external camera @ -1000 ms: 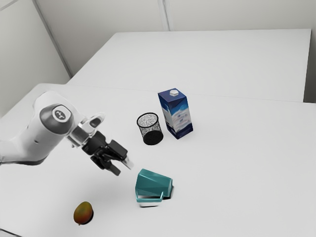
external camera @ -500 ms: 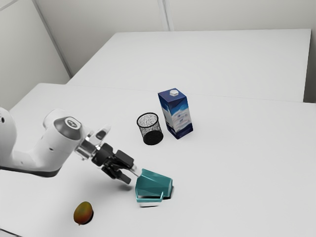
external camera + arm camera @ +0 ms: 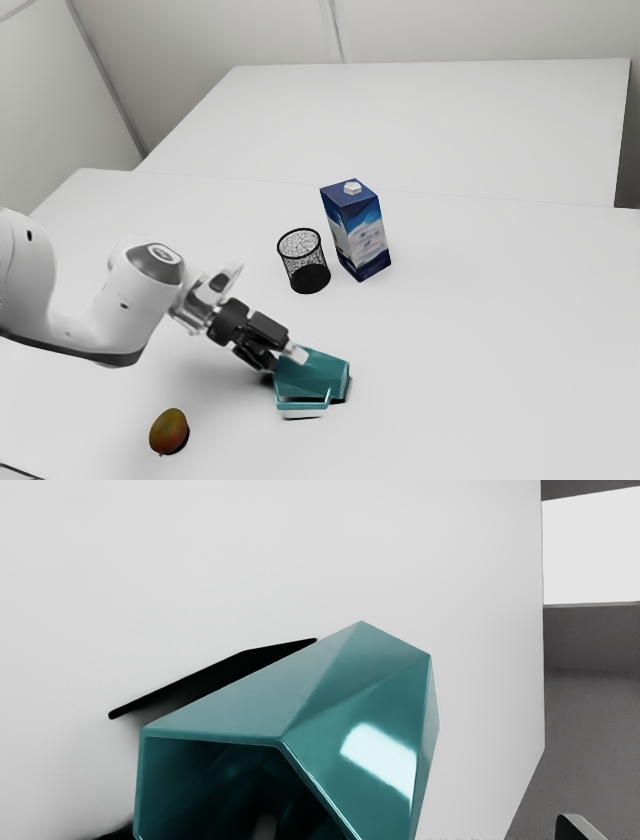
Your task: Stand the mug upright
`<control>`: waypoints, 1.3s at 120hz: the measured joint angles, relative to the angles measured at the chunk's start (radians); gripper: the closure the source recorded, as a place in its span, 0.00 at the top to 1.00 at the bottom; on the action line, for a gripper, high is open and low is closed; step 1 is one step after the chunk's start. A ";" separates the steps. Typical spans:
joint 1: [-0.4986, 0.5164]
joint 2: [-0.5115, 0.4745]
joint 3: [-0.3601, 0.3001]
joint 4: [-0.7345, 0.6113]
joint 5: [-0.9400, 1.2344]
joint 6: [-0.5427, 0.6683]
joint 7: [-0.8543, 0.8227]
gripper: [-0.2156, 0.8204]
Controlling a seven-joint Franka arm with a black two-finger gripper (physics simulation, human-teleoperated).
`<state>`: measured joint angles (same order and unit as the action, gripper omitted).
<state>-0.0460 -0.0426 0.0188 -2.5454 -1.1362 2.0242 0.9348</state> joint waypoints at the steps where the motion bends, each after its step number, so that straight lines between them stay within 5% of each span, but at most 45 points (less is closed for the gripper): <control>1: 0.000 0.001 0.000 0.000 -0.002 -0.001 0.002 0.78; 84: -0.003 0.038 -0.015 0.037 -0.032 -0.027 0.111 0.14; 125: -0.004 0.030 -0.024 0.050 -0.027 -0.029 0.149 0.07; 156: 0.028 -0.051 -0.097 0.072 0.036 0.020 0.156 0.06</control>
<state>-0.0176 -0.0936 -0.0786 -2.4739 -1.1003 2.0438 1.0905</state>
